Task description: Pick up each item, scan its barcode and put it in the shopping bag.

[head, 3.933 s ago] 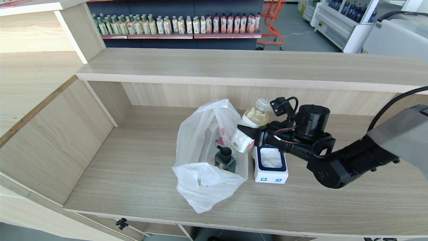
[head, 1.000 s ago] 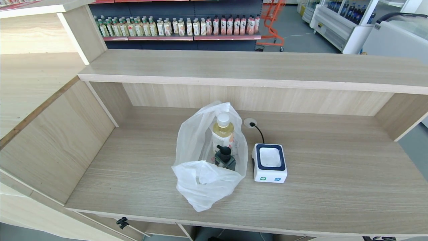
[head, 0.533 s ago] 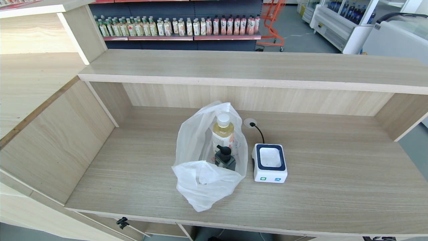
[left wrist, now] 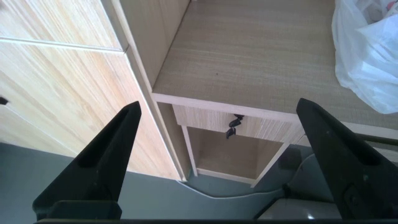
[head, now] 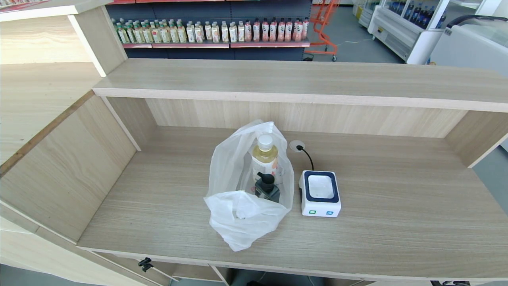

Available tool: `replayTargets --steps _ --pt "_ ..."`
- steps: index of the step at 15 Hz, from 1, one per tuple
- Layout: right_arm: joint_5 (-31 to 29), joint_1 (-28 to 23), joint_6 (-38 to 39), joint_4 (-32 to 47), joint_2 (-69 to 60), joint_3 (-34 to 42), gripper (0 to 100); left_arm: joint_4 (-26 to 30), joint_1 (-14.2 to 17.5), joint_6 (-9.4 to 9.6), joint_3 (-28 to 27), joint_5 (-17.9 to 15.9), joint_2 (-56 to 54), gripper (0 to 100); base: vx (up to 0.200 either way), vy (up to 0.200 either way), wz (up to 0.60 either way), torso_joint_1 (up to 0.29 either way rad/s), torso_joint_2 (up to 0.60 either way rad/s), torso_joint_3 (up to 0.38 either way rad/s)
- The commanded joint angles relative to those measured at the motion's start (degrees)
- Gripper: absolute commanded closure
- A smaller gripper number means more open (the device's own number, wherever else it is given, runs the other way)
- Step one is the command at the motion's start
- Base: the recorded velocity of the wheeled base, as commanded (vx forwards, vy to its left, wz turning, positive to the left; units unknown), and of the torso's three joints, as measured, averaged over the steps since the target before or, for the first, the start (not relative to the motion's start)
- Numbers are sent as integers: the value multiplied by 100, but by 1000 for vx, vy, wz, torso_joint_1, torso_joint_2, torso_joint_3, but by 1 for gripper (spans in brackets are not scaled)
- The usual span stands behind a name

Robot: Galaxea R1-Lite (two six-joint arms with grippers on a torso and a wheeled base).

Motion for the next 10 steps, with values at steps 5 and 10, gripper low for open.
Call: replayTargets --steps 5,10 --pt "1 0 -15 -1 29 0 100 1 1 -16 0 8 -5 0 0 -120 0 2 1 2" --pt "1 -9 -6 -1 29 0 100 1 1 2 0 0 -5 0 40 0 0 0 0 1"
